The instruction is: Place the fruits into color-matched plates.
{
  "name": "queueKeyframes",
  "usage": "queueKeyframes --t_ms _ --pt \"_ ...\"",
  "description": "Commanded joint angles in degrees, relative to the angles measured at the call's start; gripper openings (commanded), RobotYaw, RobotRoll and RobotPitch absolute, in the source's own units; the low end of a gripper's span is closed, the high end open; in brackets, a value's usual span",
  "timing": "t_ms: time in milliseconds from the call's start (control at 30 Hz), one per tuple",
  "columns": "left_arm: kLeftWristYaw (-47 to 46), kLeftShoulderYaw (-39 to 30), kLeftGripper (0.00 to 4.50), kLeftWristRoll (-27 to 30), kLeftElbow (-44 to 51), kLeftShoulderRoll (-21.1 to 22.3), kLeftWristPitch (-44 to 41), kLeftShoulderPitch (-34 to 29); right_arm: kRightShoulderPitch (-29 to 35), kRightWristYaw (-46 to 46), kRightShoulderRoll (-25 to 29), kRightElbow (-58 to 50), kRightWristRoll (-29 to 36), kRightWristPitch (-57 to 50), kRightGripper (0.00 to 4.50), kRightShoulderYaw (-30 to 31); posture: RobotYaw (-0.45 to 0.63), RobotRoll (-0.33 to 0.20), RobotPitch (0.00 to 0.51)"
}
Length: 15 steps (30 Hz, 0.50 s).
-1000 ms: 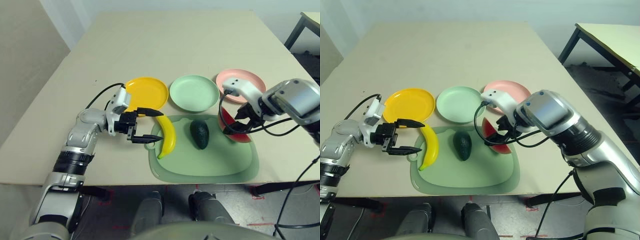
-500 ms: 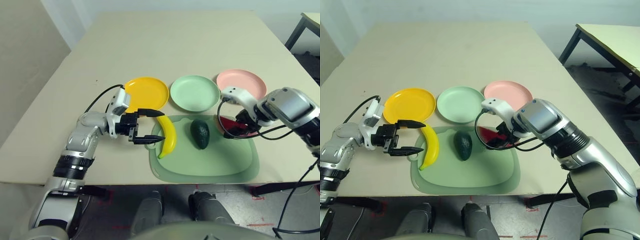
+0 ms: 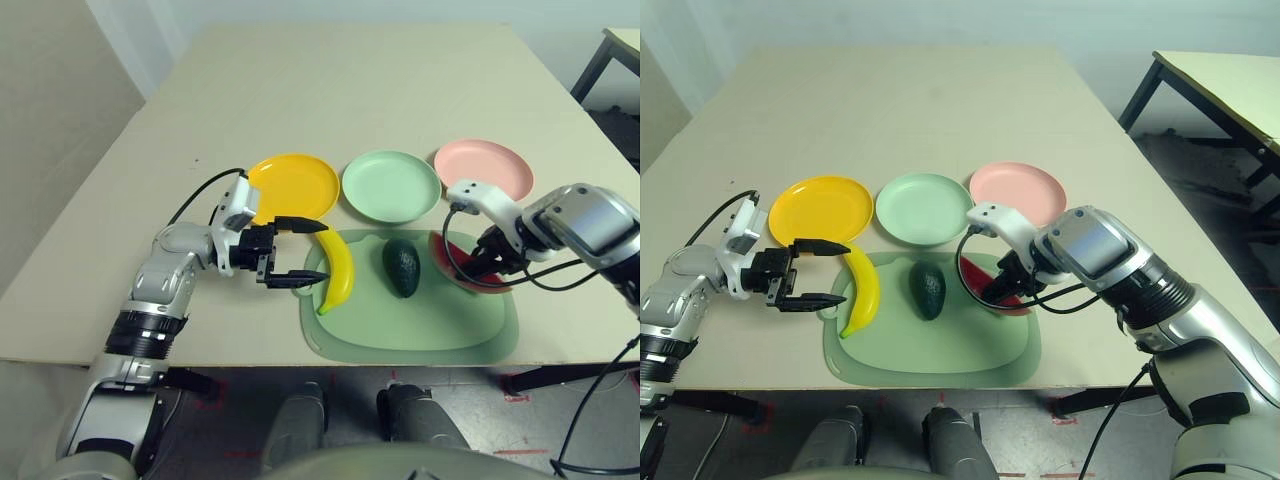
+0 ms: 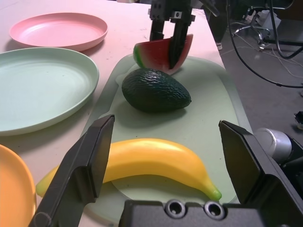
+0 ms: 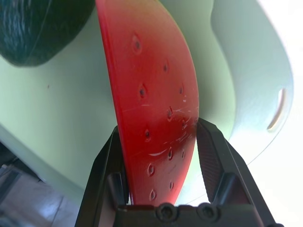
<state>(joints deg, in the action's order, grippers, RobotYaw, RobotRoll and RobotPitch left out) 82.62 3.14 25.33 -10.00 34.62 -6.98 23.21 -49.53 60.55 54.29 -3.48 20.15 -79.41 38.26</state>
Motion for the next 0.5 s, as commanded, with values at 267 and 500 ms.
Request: queueKeyframes --t_ms 267,500 --pt "-0.98 0.53 4.50 -0.86 -1.49 -1.76 0.46 -0.10 -6.72 6.06 3.83 0.27 0.29 1.76 2.08 0.42 0.04 0.000 0.097" --pt "-4.82 -0.04 4.50 -2.56 -4.36 -2.63 0.35 2.64 -15.14 3.67 -3.37 19.53 -6.69 12.33 2.08 -0.79 0.02 0.000 0.088"
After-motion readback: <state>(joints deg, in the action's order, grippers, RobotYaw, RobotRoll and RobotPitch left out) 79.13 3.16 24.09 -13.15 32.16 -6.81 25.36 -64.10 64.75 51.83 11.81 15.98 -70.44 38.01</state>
